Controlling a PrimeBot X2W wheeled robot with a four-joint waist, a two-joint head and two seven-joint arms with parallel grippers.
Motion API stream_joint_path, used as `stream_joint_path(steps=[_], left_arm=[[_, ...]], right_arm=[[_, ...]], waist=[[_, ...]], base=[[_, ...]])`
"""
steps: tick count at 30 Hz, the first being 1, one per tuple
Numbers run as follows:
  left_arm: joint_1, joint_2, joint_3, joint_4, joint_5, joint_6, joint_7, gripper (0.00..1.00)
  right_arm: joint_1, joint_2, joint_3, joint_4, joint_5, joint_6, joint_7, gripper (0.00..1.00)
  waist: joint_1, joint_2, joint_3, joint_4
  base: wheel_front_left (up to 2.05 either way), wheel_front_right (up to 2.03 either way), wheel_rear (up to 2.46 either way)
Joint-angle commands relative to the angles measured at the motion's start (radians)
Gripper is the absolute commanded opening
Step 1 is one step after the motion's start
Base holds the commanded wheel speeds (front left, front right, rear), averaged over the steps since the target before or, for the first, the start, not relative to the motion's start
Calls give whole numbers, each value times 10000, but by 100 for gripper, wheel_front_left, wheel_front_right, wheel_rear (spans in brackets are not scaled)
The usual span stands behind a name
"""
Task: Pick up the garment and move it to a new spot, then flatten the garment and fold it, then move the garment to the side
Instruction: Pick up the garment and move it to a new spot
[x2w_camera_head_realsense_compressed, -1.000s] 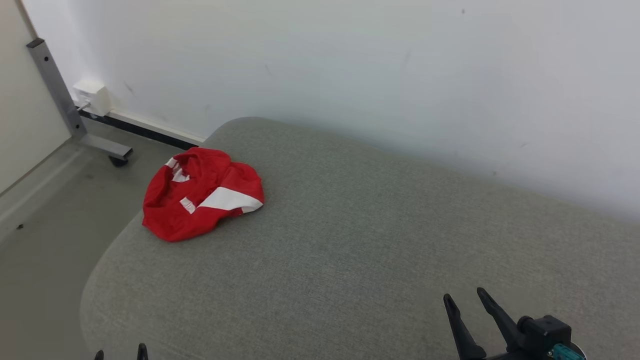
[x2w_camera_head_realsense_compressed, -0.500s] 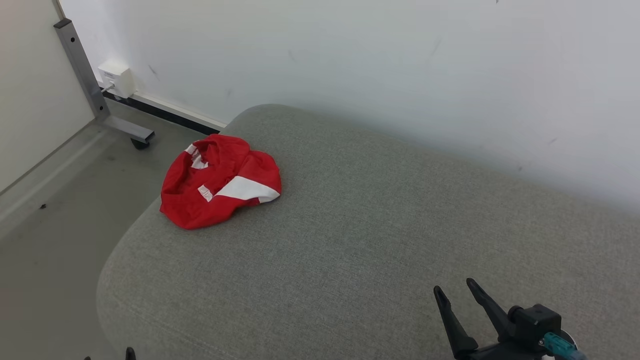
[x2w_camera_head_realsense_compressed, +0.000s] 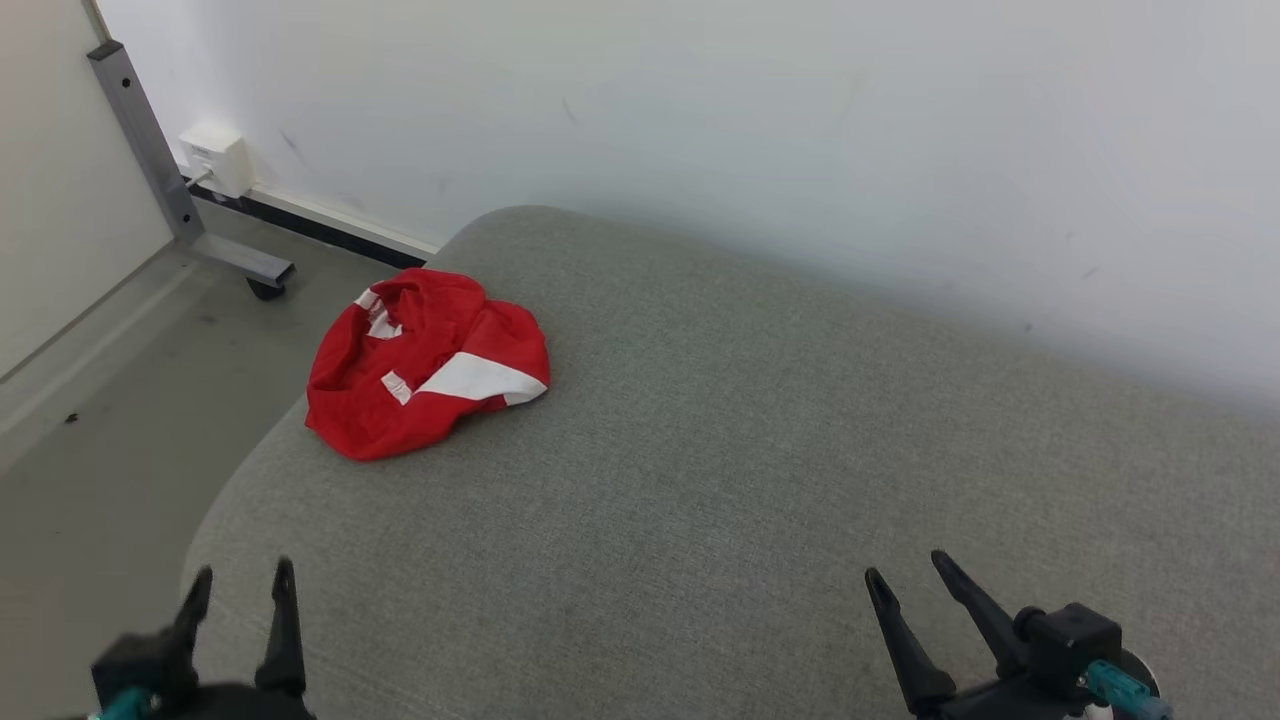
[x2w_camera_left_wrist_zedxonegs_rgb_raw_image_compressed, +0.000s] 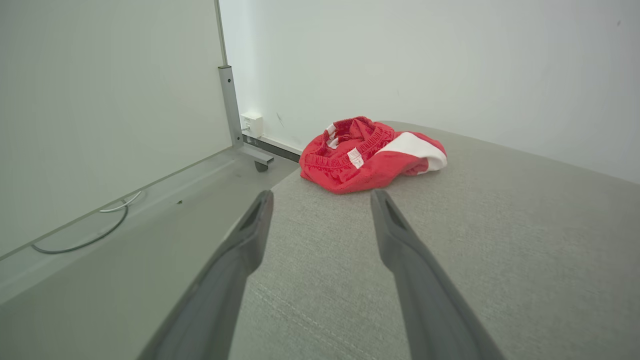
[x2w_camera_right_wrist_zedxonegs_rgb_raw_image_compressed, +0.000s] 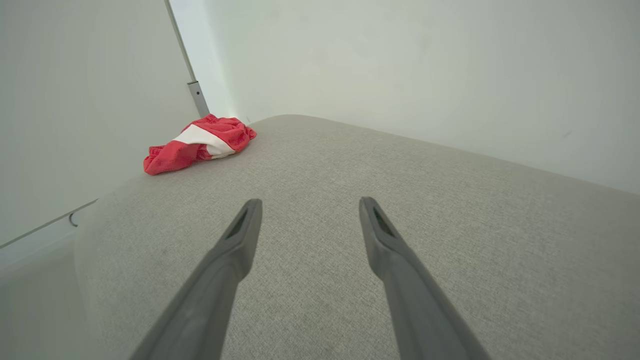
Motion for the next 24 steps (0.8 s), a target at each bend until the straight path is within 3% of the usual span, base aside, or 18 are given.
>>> stream_joint_path(steps=[1,4,8,14,20,24], left_arm=[[-720,160,-56,229,-139,-18,290,100],[-2040,448,97,747,-500,-41,716,100],[-3770,758,931,1521,-1773,-61,1285,100],[-5641,1603,2169,2202,-4045,-76,3321,100],[-6671,2545,2922,2535,-5317,252,5487,100],[-7010,2854,3267,2713,-5778,525,6201,100]], right_arm=[[-294,-161,93,-201,-90,-25,146,100],[-780,-345,417,-587,-197,-25,415,100],[-1638,-535,1003,-1075,-255,-25,709,100],[-2930,-565,1882,-1505,-298,-25,806,100],[-3705,-409,2280,-1646,-322,-25,578,100],[-3950,-316,2444,-1584,-358,-25,396,100]], waist=[[0,-1,904,-854],[0,-1,1632,-1524],[0,-1,2713,-2527],[0,-1,4174,-3930],[0,-1,5299,-4882],[0,-1,5691,-5194]], base=[[0,0,0],[0,0,0],[0,0,0],[0,0,0],[0,0,0],[0,0,0]])
